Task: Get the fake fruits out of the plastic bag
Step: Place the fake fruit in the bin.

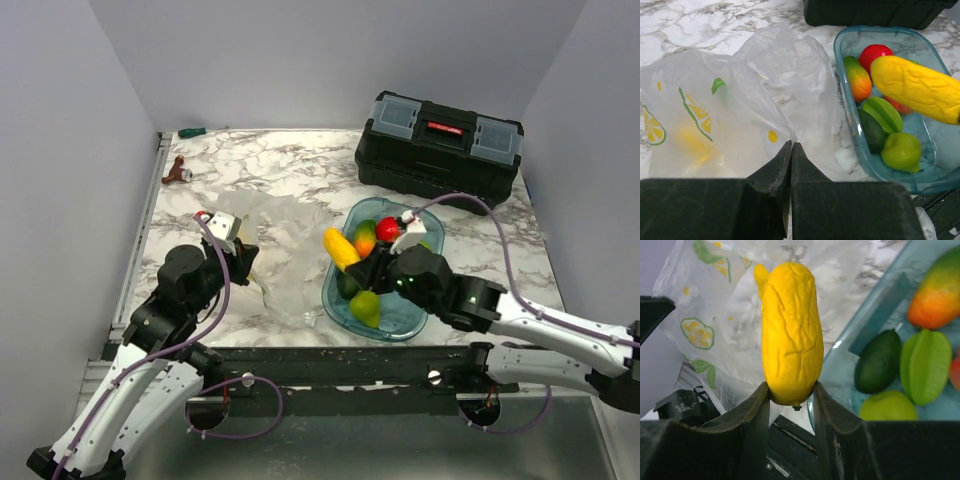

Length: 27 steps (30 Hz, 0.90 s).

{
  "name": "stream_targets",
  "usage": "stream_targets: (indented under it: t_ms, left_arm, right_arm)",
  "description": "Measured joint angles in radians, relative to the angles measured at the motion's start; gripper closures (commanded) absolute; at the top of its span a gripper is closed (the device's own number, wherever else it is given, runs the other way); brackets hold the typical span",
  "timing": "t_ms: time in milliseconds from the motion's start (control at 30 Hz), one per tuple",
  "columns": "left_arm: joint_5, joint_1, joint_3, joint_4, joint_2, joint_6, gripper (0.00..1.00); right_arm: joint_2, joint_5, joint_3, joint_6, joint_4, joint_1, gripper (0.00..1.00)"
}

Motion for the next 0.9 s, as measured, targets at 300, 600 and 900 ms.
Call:
stream_targets:
  t_ms: [300, 600, 900]
  left_arm:
    - [0.000, 0.000, 0.000, -0.004, 0.020, 0.001, 1.00]
    - [0.000, 0.000, 0.000, -0.004, 0.019, 0.000, 1.00]
    - [0.000, 0.000, 0.000, -0.004, 0.005, 0.000, 1.00]
  right_arm:
    - [-0.285, 0.152, -0.023, 0.271, -0.462, 0.000, 0.99]
    - [-0.083, 0.304, 0.037, 0.530, -0.858, -0.002, 0.99]
    - [0.157, 0.387, 0.122, 0.647, -1.045, -0.002, 0.99]
